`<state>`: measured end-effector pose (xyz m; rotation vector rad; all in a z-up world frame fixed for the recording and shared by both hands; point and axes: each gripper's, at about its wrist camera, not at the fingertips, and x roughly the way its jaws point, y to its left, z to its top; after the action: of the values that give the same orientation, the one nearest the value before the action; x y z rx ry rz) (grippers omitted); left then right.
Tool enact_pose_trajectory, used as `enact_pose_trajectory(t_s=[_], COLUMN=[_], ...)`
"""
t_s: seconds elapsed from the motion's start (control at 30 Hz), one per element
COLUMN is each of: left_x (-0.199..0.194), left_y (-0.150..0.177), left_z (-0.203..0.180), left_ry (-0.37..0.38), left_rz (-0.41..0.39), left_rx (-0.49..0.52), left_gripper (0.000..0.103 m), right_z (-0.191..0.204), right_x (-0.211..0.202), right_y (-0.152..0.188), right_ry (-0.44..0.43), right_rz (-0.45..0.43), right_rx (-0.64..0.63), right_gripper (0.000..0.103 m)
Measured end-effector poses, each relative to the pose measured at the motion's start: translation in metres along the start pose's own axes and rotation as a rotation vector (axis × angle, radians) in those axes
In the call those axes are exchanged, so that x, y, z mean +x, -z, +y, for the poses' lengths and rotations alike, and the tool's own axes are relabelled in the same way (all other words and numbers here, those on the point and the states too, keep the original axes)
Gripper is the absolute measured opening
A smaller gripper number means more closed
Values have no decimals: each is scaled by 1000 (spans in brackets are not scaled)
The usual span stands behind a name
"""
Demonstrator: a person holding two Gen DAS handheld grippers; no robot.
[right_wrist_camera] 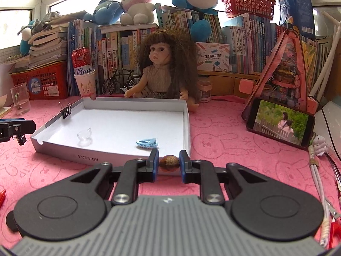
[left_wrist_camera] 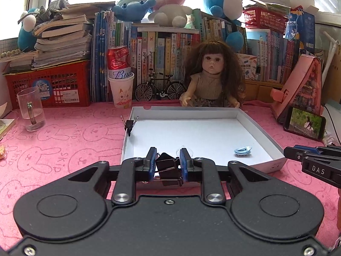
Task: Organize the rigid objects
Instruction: 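Carry the binder clip and acorn into the white tray and open both tools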
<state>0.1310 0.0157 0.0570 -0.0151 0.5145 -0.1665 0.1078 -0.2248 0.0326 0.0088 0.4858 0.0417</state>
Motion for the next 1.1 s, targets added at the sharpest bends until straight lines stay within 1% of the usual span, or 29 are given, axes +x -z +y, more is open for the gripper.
enact_pose_trajectory(t_s=[0.13,0.23,0.33,0.4,0.57,0.8,1.1], left_x=[30,55,78,90,109,121,127], left_y=[-18,-28,-31,-32,-28,-19,-16], left_z=[4,8,11,13,14,11,7], left_ry=[1,-12,-38,-38,-52,-57,-54], left_rz=[56,86,120,140,167,191,187], left_rx=[-21,-46,-62,-70,-83,-80,-70], left_gripper=[22,22,22,22,22,22,22], right_z=[-6,-13,-23,-28,-29,-19,-18], right_x=[21,42,66,80,102,114,119], right_y=[-20,-34,-43,-47,-46,-42,-38], right_ry=[-32,-55,-87,-94,-94,-85,-89], right_rz=[37,91,165,201,261,285,294], right_rx=[37,88,178,225,255,226,228], right_gripper=[24,24,24,24,24,24,24])
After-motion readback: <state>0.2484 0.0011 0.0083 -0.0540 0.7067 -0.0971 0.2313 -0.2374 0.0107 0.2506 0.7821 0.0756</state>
